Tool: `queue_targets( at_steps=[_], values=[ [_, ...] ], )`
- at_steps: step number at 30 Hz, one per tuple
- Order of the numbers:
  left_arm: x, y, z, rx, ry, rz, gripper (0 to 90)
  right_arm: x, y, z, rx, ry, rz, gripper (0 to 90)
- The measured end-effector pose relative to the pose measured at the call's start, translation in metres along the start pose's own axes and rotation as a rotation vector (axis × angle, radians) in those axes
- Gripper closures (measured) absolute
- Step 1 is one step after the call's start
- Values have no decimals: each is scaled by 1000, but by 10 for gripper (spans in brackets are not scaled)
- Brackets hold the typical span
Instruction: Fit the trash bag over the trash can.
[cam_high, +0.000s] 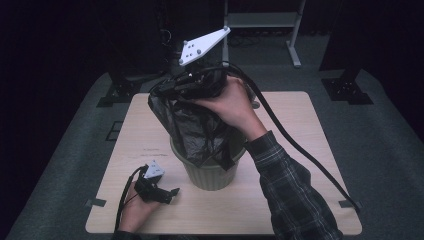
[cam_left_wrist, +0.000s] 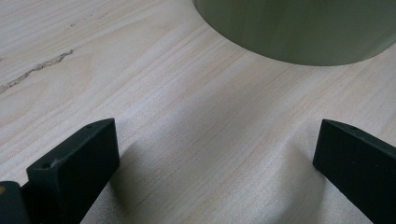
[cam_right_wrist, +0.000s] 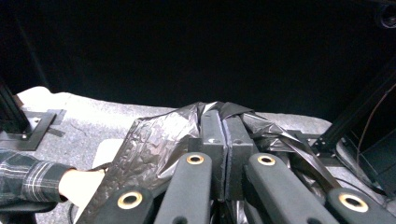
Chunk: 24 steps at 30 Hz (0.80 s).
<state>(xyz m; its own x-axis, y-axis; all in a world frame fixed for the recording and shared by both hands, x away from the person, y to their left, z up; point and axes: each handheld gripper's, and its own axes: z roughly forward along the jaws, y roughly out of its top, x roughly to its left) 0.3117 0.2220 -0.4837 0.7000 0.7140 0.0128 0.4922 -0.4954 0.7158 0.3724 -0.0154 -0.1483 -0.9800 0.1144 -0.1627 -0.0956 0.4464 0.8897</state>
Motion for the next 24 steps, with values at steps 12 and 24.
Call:
queue_targets(
  at_steps=[12,24],
  values=[
    [0,0,0,-1,0,-2,0,-15,9,9,-32,1,7,898],
    [0,0,0,-1,3,1,0,10,-10,11,-22,34,4,897]
  ],
)
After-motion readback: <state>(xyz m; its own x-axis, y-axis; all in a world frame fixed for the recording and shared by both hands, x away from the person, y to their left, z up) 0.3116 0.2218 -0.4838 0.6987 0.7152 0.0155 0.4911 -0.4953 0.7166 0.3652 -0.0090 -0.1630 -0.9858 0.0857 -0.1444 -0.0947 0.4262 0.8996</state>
